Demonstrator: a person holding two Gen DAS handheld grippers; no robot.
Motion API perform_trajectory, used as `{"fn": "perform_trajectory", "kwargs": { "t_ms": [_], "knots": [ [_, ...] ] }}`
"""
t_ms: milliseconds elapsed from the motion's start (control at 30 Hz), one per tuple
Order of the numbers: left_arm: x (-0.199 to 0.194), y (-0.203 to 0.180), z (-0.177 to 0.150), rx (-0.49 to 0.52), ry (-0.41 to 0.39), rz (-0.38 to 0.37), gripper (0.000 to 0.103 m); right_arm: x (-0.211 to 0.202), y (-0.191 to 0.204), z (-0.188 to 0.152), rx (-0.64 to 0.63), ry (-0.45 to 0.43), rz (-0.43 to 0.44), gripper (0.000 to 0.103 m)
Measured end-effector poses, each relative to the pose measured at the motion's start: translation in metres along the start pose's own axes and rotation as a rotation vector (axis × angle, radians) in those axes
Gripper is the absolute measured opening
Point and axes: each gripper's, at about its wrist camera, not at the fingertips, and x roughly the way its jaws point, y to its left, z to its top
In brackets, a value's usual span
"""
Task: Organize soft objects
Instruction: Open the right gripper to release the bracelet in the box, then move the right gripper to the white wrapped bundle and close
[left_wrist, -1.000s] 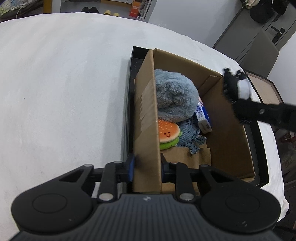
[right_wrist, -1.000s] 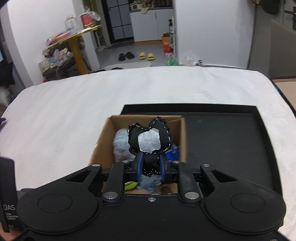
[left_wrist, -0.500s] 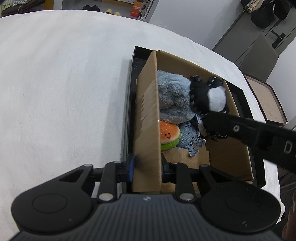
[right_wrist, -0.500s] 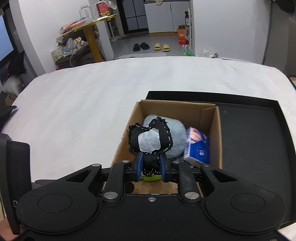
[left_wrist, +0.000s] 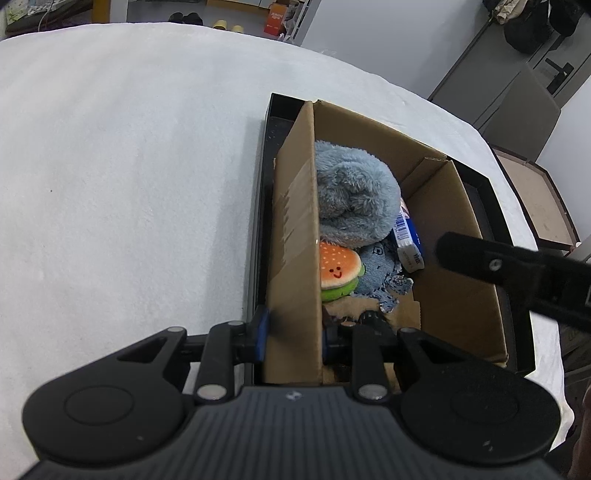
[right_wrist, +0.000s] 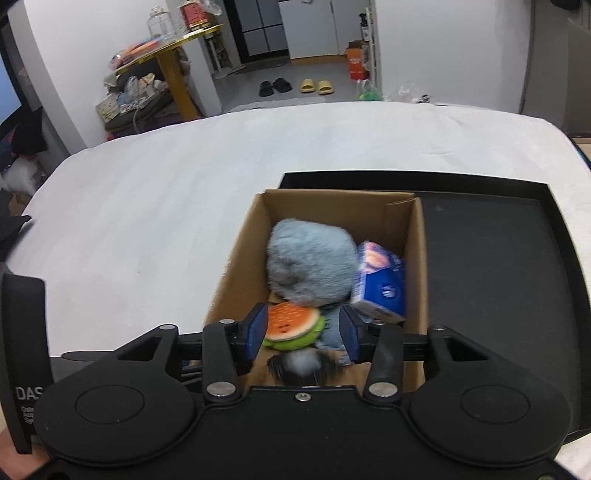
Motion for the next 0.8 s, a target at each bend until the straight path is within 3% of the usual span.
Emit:
{"fn": "perform_trajectory", "kwargs": {
  "t_ms": [267, 800],
  "knots": [
    [0.0, -0.003, 0.001, 0.001, 0.005, 0.018, 0.024, -0.007, -0.029, 0.001, 0.027, -0.023, -0.055, 0.044],
    [0.005, -0.014, 0.009, 0.027, 0.011, 0.075, 0.027, -0.017, -0.097, -0.002, 0.111, -0.051, -0.166, 0.057]
  ]
}}
